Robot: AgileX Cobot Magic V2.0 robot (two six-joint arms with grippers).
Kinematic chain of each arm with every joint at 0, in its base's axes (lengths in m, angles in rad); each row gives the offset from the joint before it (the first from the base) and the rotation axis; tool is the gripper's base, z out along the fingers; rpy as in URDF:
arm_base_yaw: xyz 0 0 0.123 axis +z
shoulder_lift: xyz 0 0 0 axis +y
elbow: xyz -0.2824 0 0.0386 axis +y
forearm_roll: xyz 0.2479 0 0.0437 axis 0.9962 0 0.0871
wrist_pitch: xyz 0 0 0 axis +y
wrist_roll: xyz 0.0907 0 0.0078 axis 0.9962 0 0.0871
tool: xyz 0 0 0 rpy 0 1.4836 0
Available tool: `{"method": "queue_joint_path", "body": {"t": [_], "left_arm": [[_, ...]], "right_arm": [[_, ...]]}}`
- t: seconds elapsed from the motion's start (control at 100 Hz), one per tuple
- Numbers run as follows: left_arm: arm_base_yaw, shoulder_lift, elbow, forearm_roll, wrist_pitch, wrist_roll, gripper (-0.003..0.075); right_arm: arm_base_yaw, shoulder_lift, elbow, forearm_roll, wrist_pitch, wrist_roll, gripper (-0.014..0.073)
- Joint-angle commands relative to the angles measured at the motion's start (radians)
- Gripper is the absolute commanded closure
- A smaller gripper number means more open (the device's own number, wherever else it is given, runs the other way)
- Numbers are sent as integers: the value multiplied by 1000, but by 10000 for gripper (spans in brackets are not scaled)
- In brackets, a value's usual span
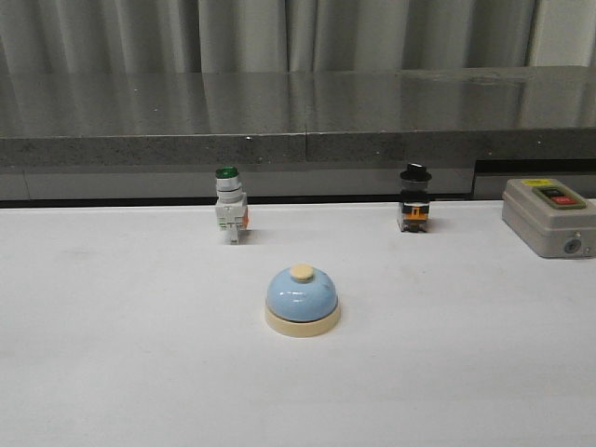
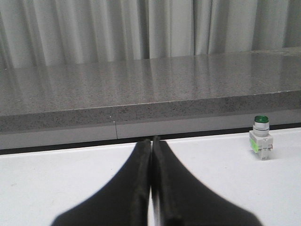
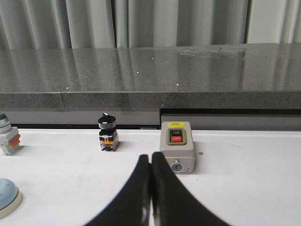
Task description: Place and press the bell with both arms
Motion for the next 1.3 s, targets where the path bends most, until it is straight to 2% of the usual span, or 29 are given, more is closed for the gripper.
{"method": "queue_joint_path", "body": {"t": [0.0,0.57,0.79,1.05,1.29], "left_arm": [[1,-31,41,-9,-69,-7,740],[1,-31,41,-9,-69,-7,739],[1,-31,41,-9,-69,-7,740],[1,-31,41,-9,-69,-7,739],[1,-31,41,-9,-69,-7,740]], "right_arm": [[-7,-18,-14,-11,-84,-10,653],[-7,-18,-14,-11,-84,-10,653],[-7,-18,-19,-11,-124,-10,653],[-7,47,-207,-8,98,-10,653],[-7,328,-508,17,335,-10,653]]}}
